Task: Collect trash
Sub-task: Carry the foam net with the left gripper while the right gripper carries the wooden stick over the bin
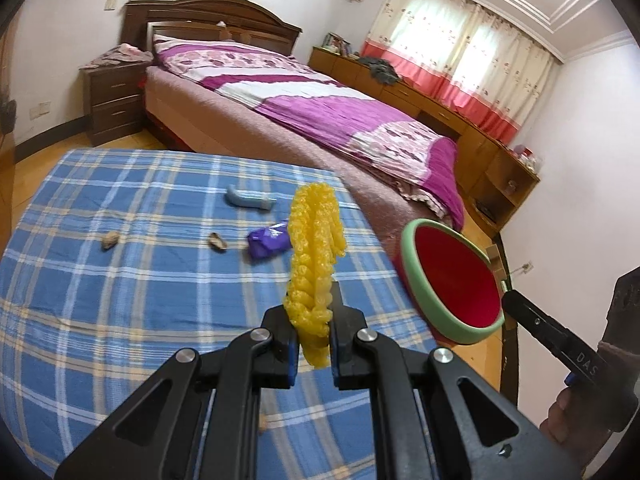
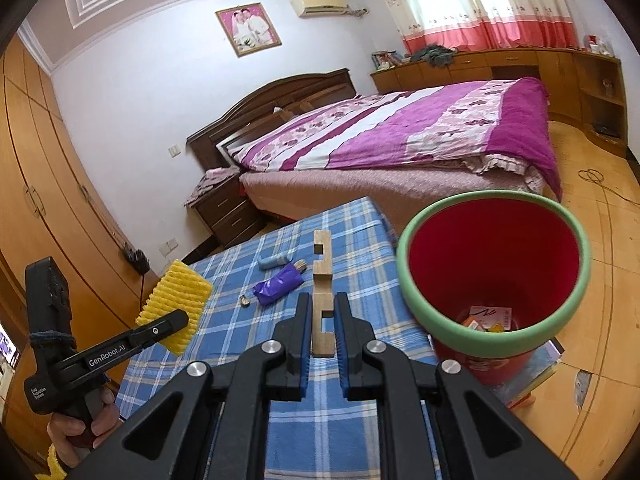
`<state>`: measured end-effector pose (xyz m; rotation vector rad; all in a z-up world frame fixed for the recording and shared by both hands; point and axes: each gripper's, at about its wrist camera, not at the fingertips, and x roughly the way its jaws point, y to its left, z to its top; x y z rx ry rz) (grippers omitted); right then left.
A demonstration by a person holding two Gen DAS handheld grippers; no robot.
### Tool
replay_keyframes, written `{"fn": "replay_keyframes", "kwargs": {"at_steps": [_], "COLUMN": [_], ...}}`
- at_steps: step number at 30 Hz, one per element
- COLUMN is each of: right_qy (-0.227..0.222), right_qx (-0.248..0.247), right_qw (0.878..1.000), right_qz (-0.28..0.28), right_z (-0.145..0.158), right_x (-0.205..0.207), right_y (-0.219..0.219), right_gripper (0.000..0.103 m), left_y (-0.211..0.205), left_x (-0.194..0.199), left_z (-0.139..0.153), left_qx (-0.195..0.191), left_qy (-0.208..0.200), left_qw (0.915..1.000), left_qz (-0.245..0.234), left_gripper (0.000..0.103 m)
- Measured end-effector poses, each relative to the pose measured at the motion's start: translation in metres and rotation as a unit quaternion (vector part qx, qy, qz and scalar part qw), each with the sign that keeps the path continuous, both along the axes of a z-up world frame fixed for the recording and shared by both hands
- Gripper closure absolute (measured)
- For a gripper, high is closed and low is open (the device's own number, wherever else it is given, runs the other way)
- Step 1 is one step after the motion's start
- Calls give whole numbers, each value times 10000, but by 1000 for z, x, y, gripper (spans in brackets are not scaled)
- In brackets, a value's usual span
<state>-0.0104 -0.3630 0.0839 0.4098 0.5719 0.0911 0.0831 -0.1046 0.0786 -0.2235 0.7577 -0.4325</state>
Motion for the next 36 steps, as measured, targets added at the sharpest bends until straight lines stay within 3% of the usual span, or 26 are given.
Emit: {"fn": "replay_keyframes", "kwargs": {"at_steps": [20, 36], "right_qy": [-67, 161], "right_qx": [216, 273], "right_qw": [9979, 9942], "right_qz": [-602, -1032], "right_z": [-2, -23], "right_x": [-19, -20], "right_y": [-70, -117], "right_gripper": [90, 90], "left_y": [-97, -167], "left_x": [8, 24], "left_z": [14, -9], "left_qx": [218, 481], "left_qy": [-18, 199], "left_qw": [9958, 9877], "left_qz": [-885, -1472], "left_gripper": [92, 92]}}
